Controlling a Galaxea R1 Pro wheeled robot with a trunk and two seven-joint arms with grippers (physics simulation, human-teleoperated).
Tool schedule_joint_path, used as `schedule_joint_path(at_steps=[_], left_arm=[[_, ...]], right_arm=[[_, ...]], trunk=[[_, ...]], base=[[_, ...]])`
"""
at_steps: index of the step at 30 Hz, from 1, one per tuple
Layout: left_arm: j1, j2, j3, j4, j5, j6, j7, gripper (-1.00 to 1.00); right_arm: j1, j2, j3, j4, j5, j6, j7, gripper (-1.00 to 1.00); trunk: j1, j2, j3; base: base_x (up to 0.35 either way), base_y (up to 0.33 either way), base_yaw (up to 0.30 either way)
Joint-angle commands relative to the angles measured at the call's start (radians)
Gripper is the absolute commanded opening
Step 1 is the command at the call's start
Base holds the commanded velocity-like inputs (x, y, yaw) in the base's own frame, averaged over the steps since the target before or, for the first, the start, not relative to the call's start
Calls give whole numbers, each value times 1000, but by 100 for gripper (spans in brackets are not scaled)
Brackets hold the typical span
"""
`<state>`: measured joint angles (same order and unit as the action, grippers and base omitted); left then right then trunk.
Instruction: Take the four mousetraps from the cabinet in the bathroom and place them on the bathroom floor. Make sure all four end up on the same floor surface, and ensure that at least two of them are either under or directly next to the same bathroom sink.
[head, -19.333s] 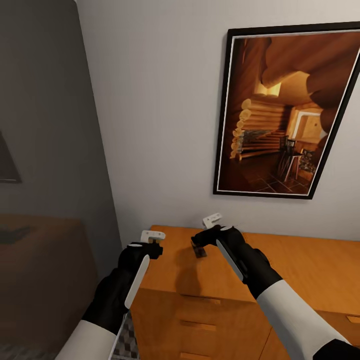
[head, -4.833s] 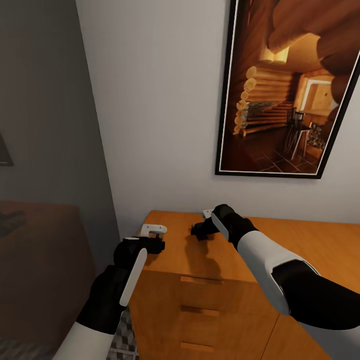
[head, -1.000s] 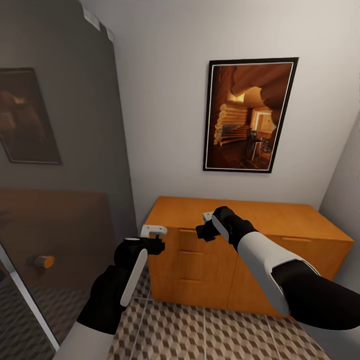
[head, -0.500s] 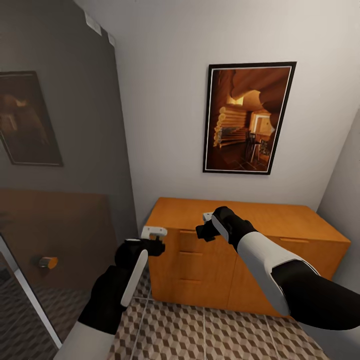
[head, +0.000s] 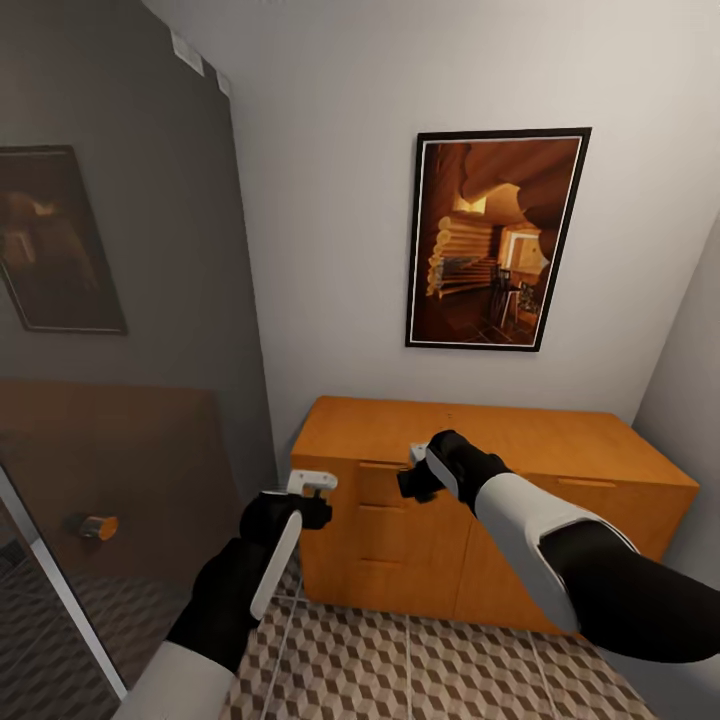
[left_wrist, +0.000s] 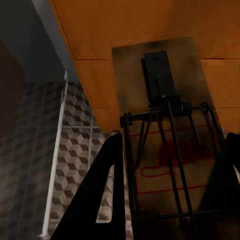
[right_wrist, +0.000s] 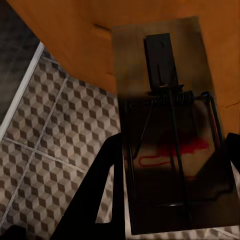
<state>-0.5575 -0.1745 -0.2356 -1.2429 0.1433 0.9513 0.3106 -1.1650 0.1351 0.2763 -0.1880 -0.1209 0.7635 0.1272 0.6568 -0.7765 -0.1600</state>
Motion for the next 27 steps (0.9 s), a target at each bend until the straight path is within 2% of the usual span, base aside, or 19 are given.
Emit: schedule_joint_path(at_steps=[1, 3, 7, 9, 12, 17, 19, 20, 22, 23, 24, 26, 27], left_arm=[[-1, 0, -1, 30, 10, -3, 11, -100], [-1, 0, 0, 78, 11, -28, 10, -100], [0, 0, 2, 227, 9, -165, 11, -100], [2, 0, 3, 271, 9, -191, 11, -100], [8, 0, 5, 331, 9, -218, 10, -100], [24, 0, 5, 473, 25, -350, 9, -100], [29, 15, 5, 607, 63, -464, 9, -100], [30, 20, 5, 647, 74, -498, 8, -100], [32, 34, 6, 822, 110, -659, -4, -100], [32, 37, 6, 912, 119, -749, -16, -100], [32, 39, 6, 957, 122, -795, -22, -100], [33, 52, 6, 1120, 130, -965, -55, -100], [33, 57, 6, 1156, 131, -1001, -64, -100]], right_arm=[[1, 0, 8, 26, -11, -20, 1, -100], [2, 1, 8, 74, -11, -63, 1, -100], [6, 1, 7, 224, -13, -221, 3, -100], [20, 0, 6, 244, -13, -260, 2, -100], [68, -3, 6, 258, -12, -315, 2, -100], [192, -16, 7, 263, -9, -515, -17, -100], [262, -34, 7, 264, -8, -641, -41, -100], [279, -40, 7, 264, -8, -668, -50, -100], [337, -58, 7, 265, -8, -750, -80, -100], [361, -68, 7, 265, -8, -773, -89, -100], [372, -74, 7, 265, -8, -782, -93, -100], [415, -97, 8, 265, -8, -805, -100, -100], [426, -103, 8, 265, -8, -811, -101, -100]], trunk=[[0, -1, -2], [0, -1, -2], [0, -1, -2], [0, -1, -2], [0, -1, -2], [0, -1, -2], [0, -1, -2], [0, -1, -2], [0, -1, -2], [0, -1, -2], [0, -1, -2], [0, -1, -2], [0, -1, -2]], base=[[0, 0, 0], [0, 0, 0], [0, 0, 0], [0, 0, 0], [0, 0, 0], [0, 0, 0], [0, 0, 0], [0, 0, 0], [0, 0, 0], [0, 0, 0], [0, 0, 0], [0, 0, 0], [0, 0, 0]])
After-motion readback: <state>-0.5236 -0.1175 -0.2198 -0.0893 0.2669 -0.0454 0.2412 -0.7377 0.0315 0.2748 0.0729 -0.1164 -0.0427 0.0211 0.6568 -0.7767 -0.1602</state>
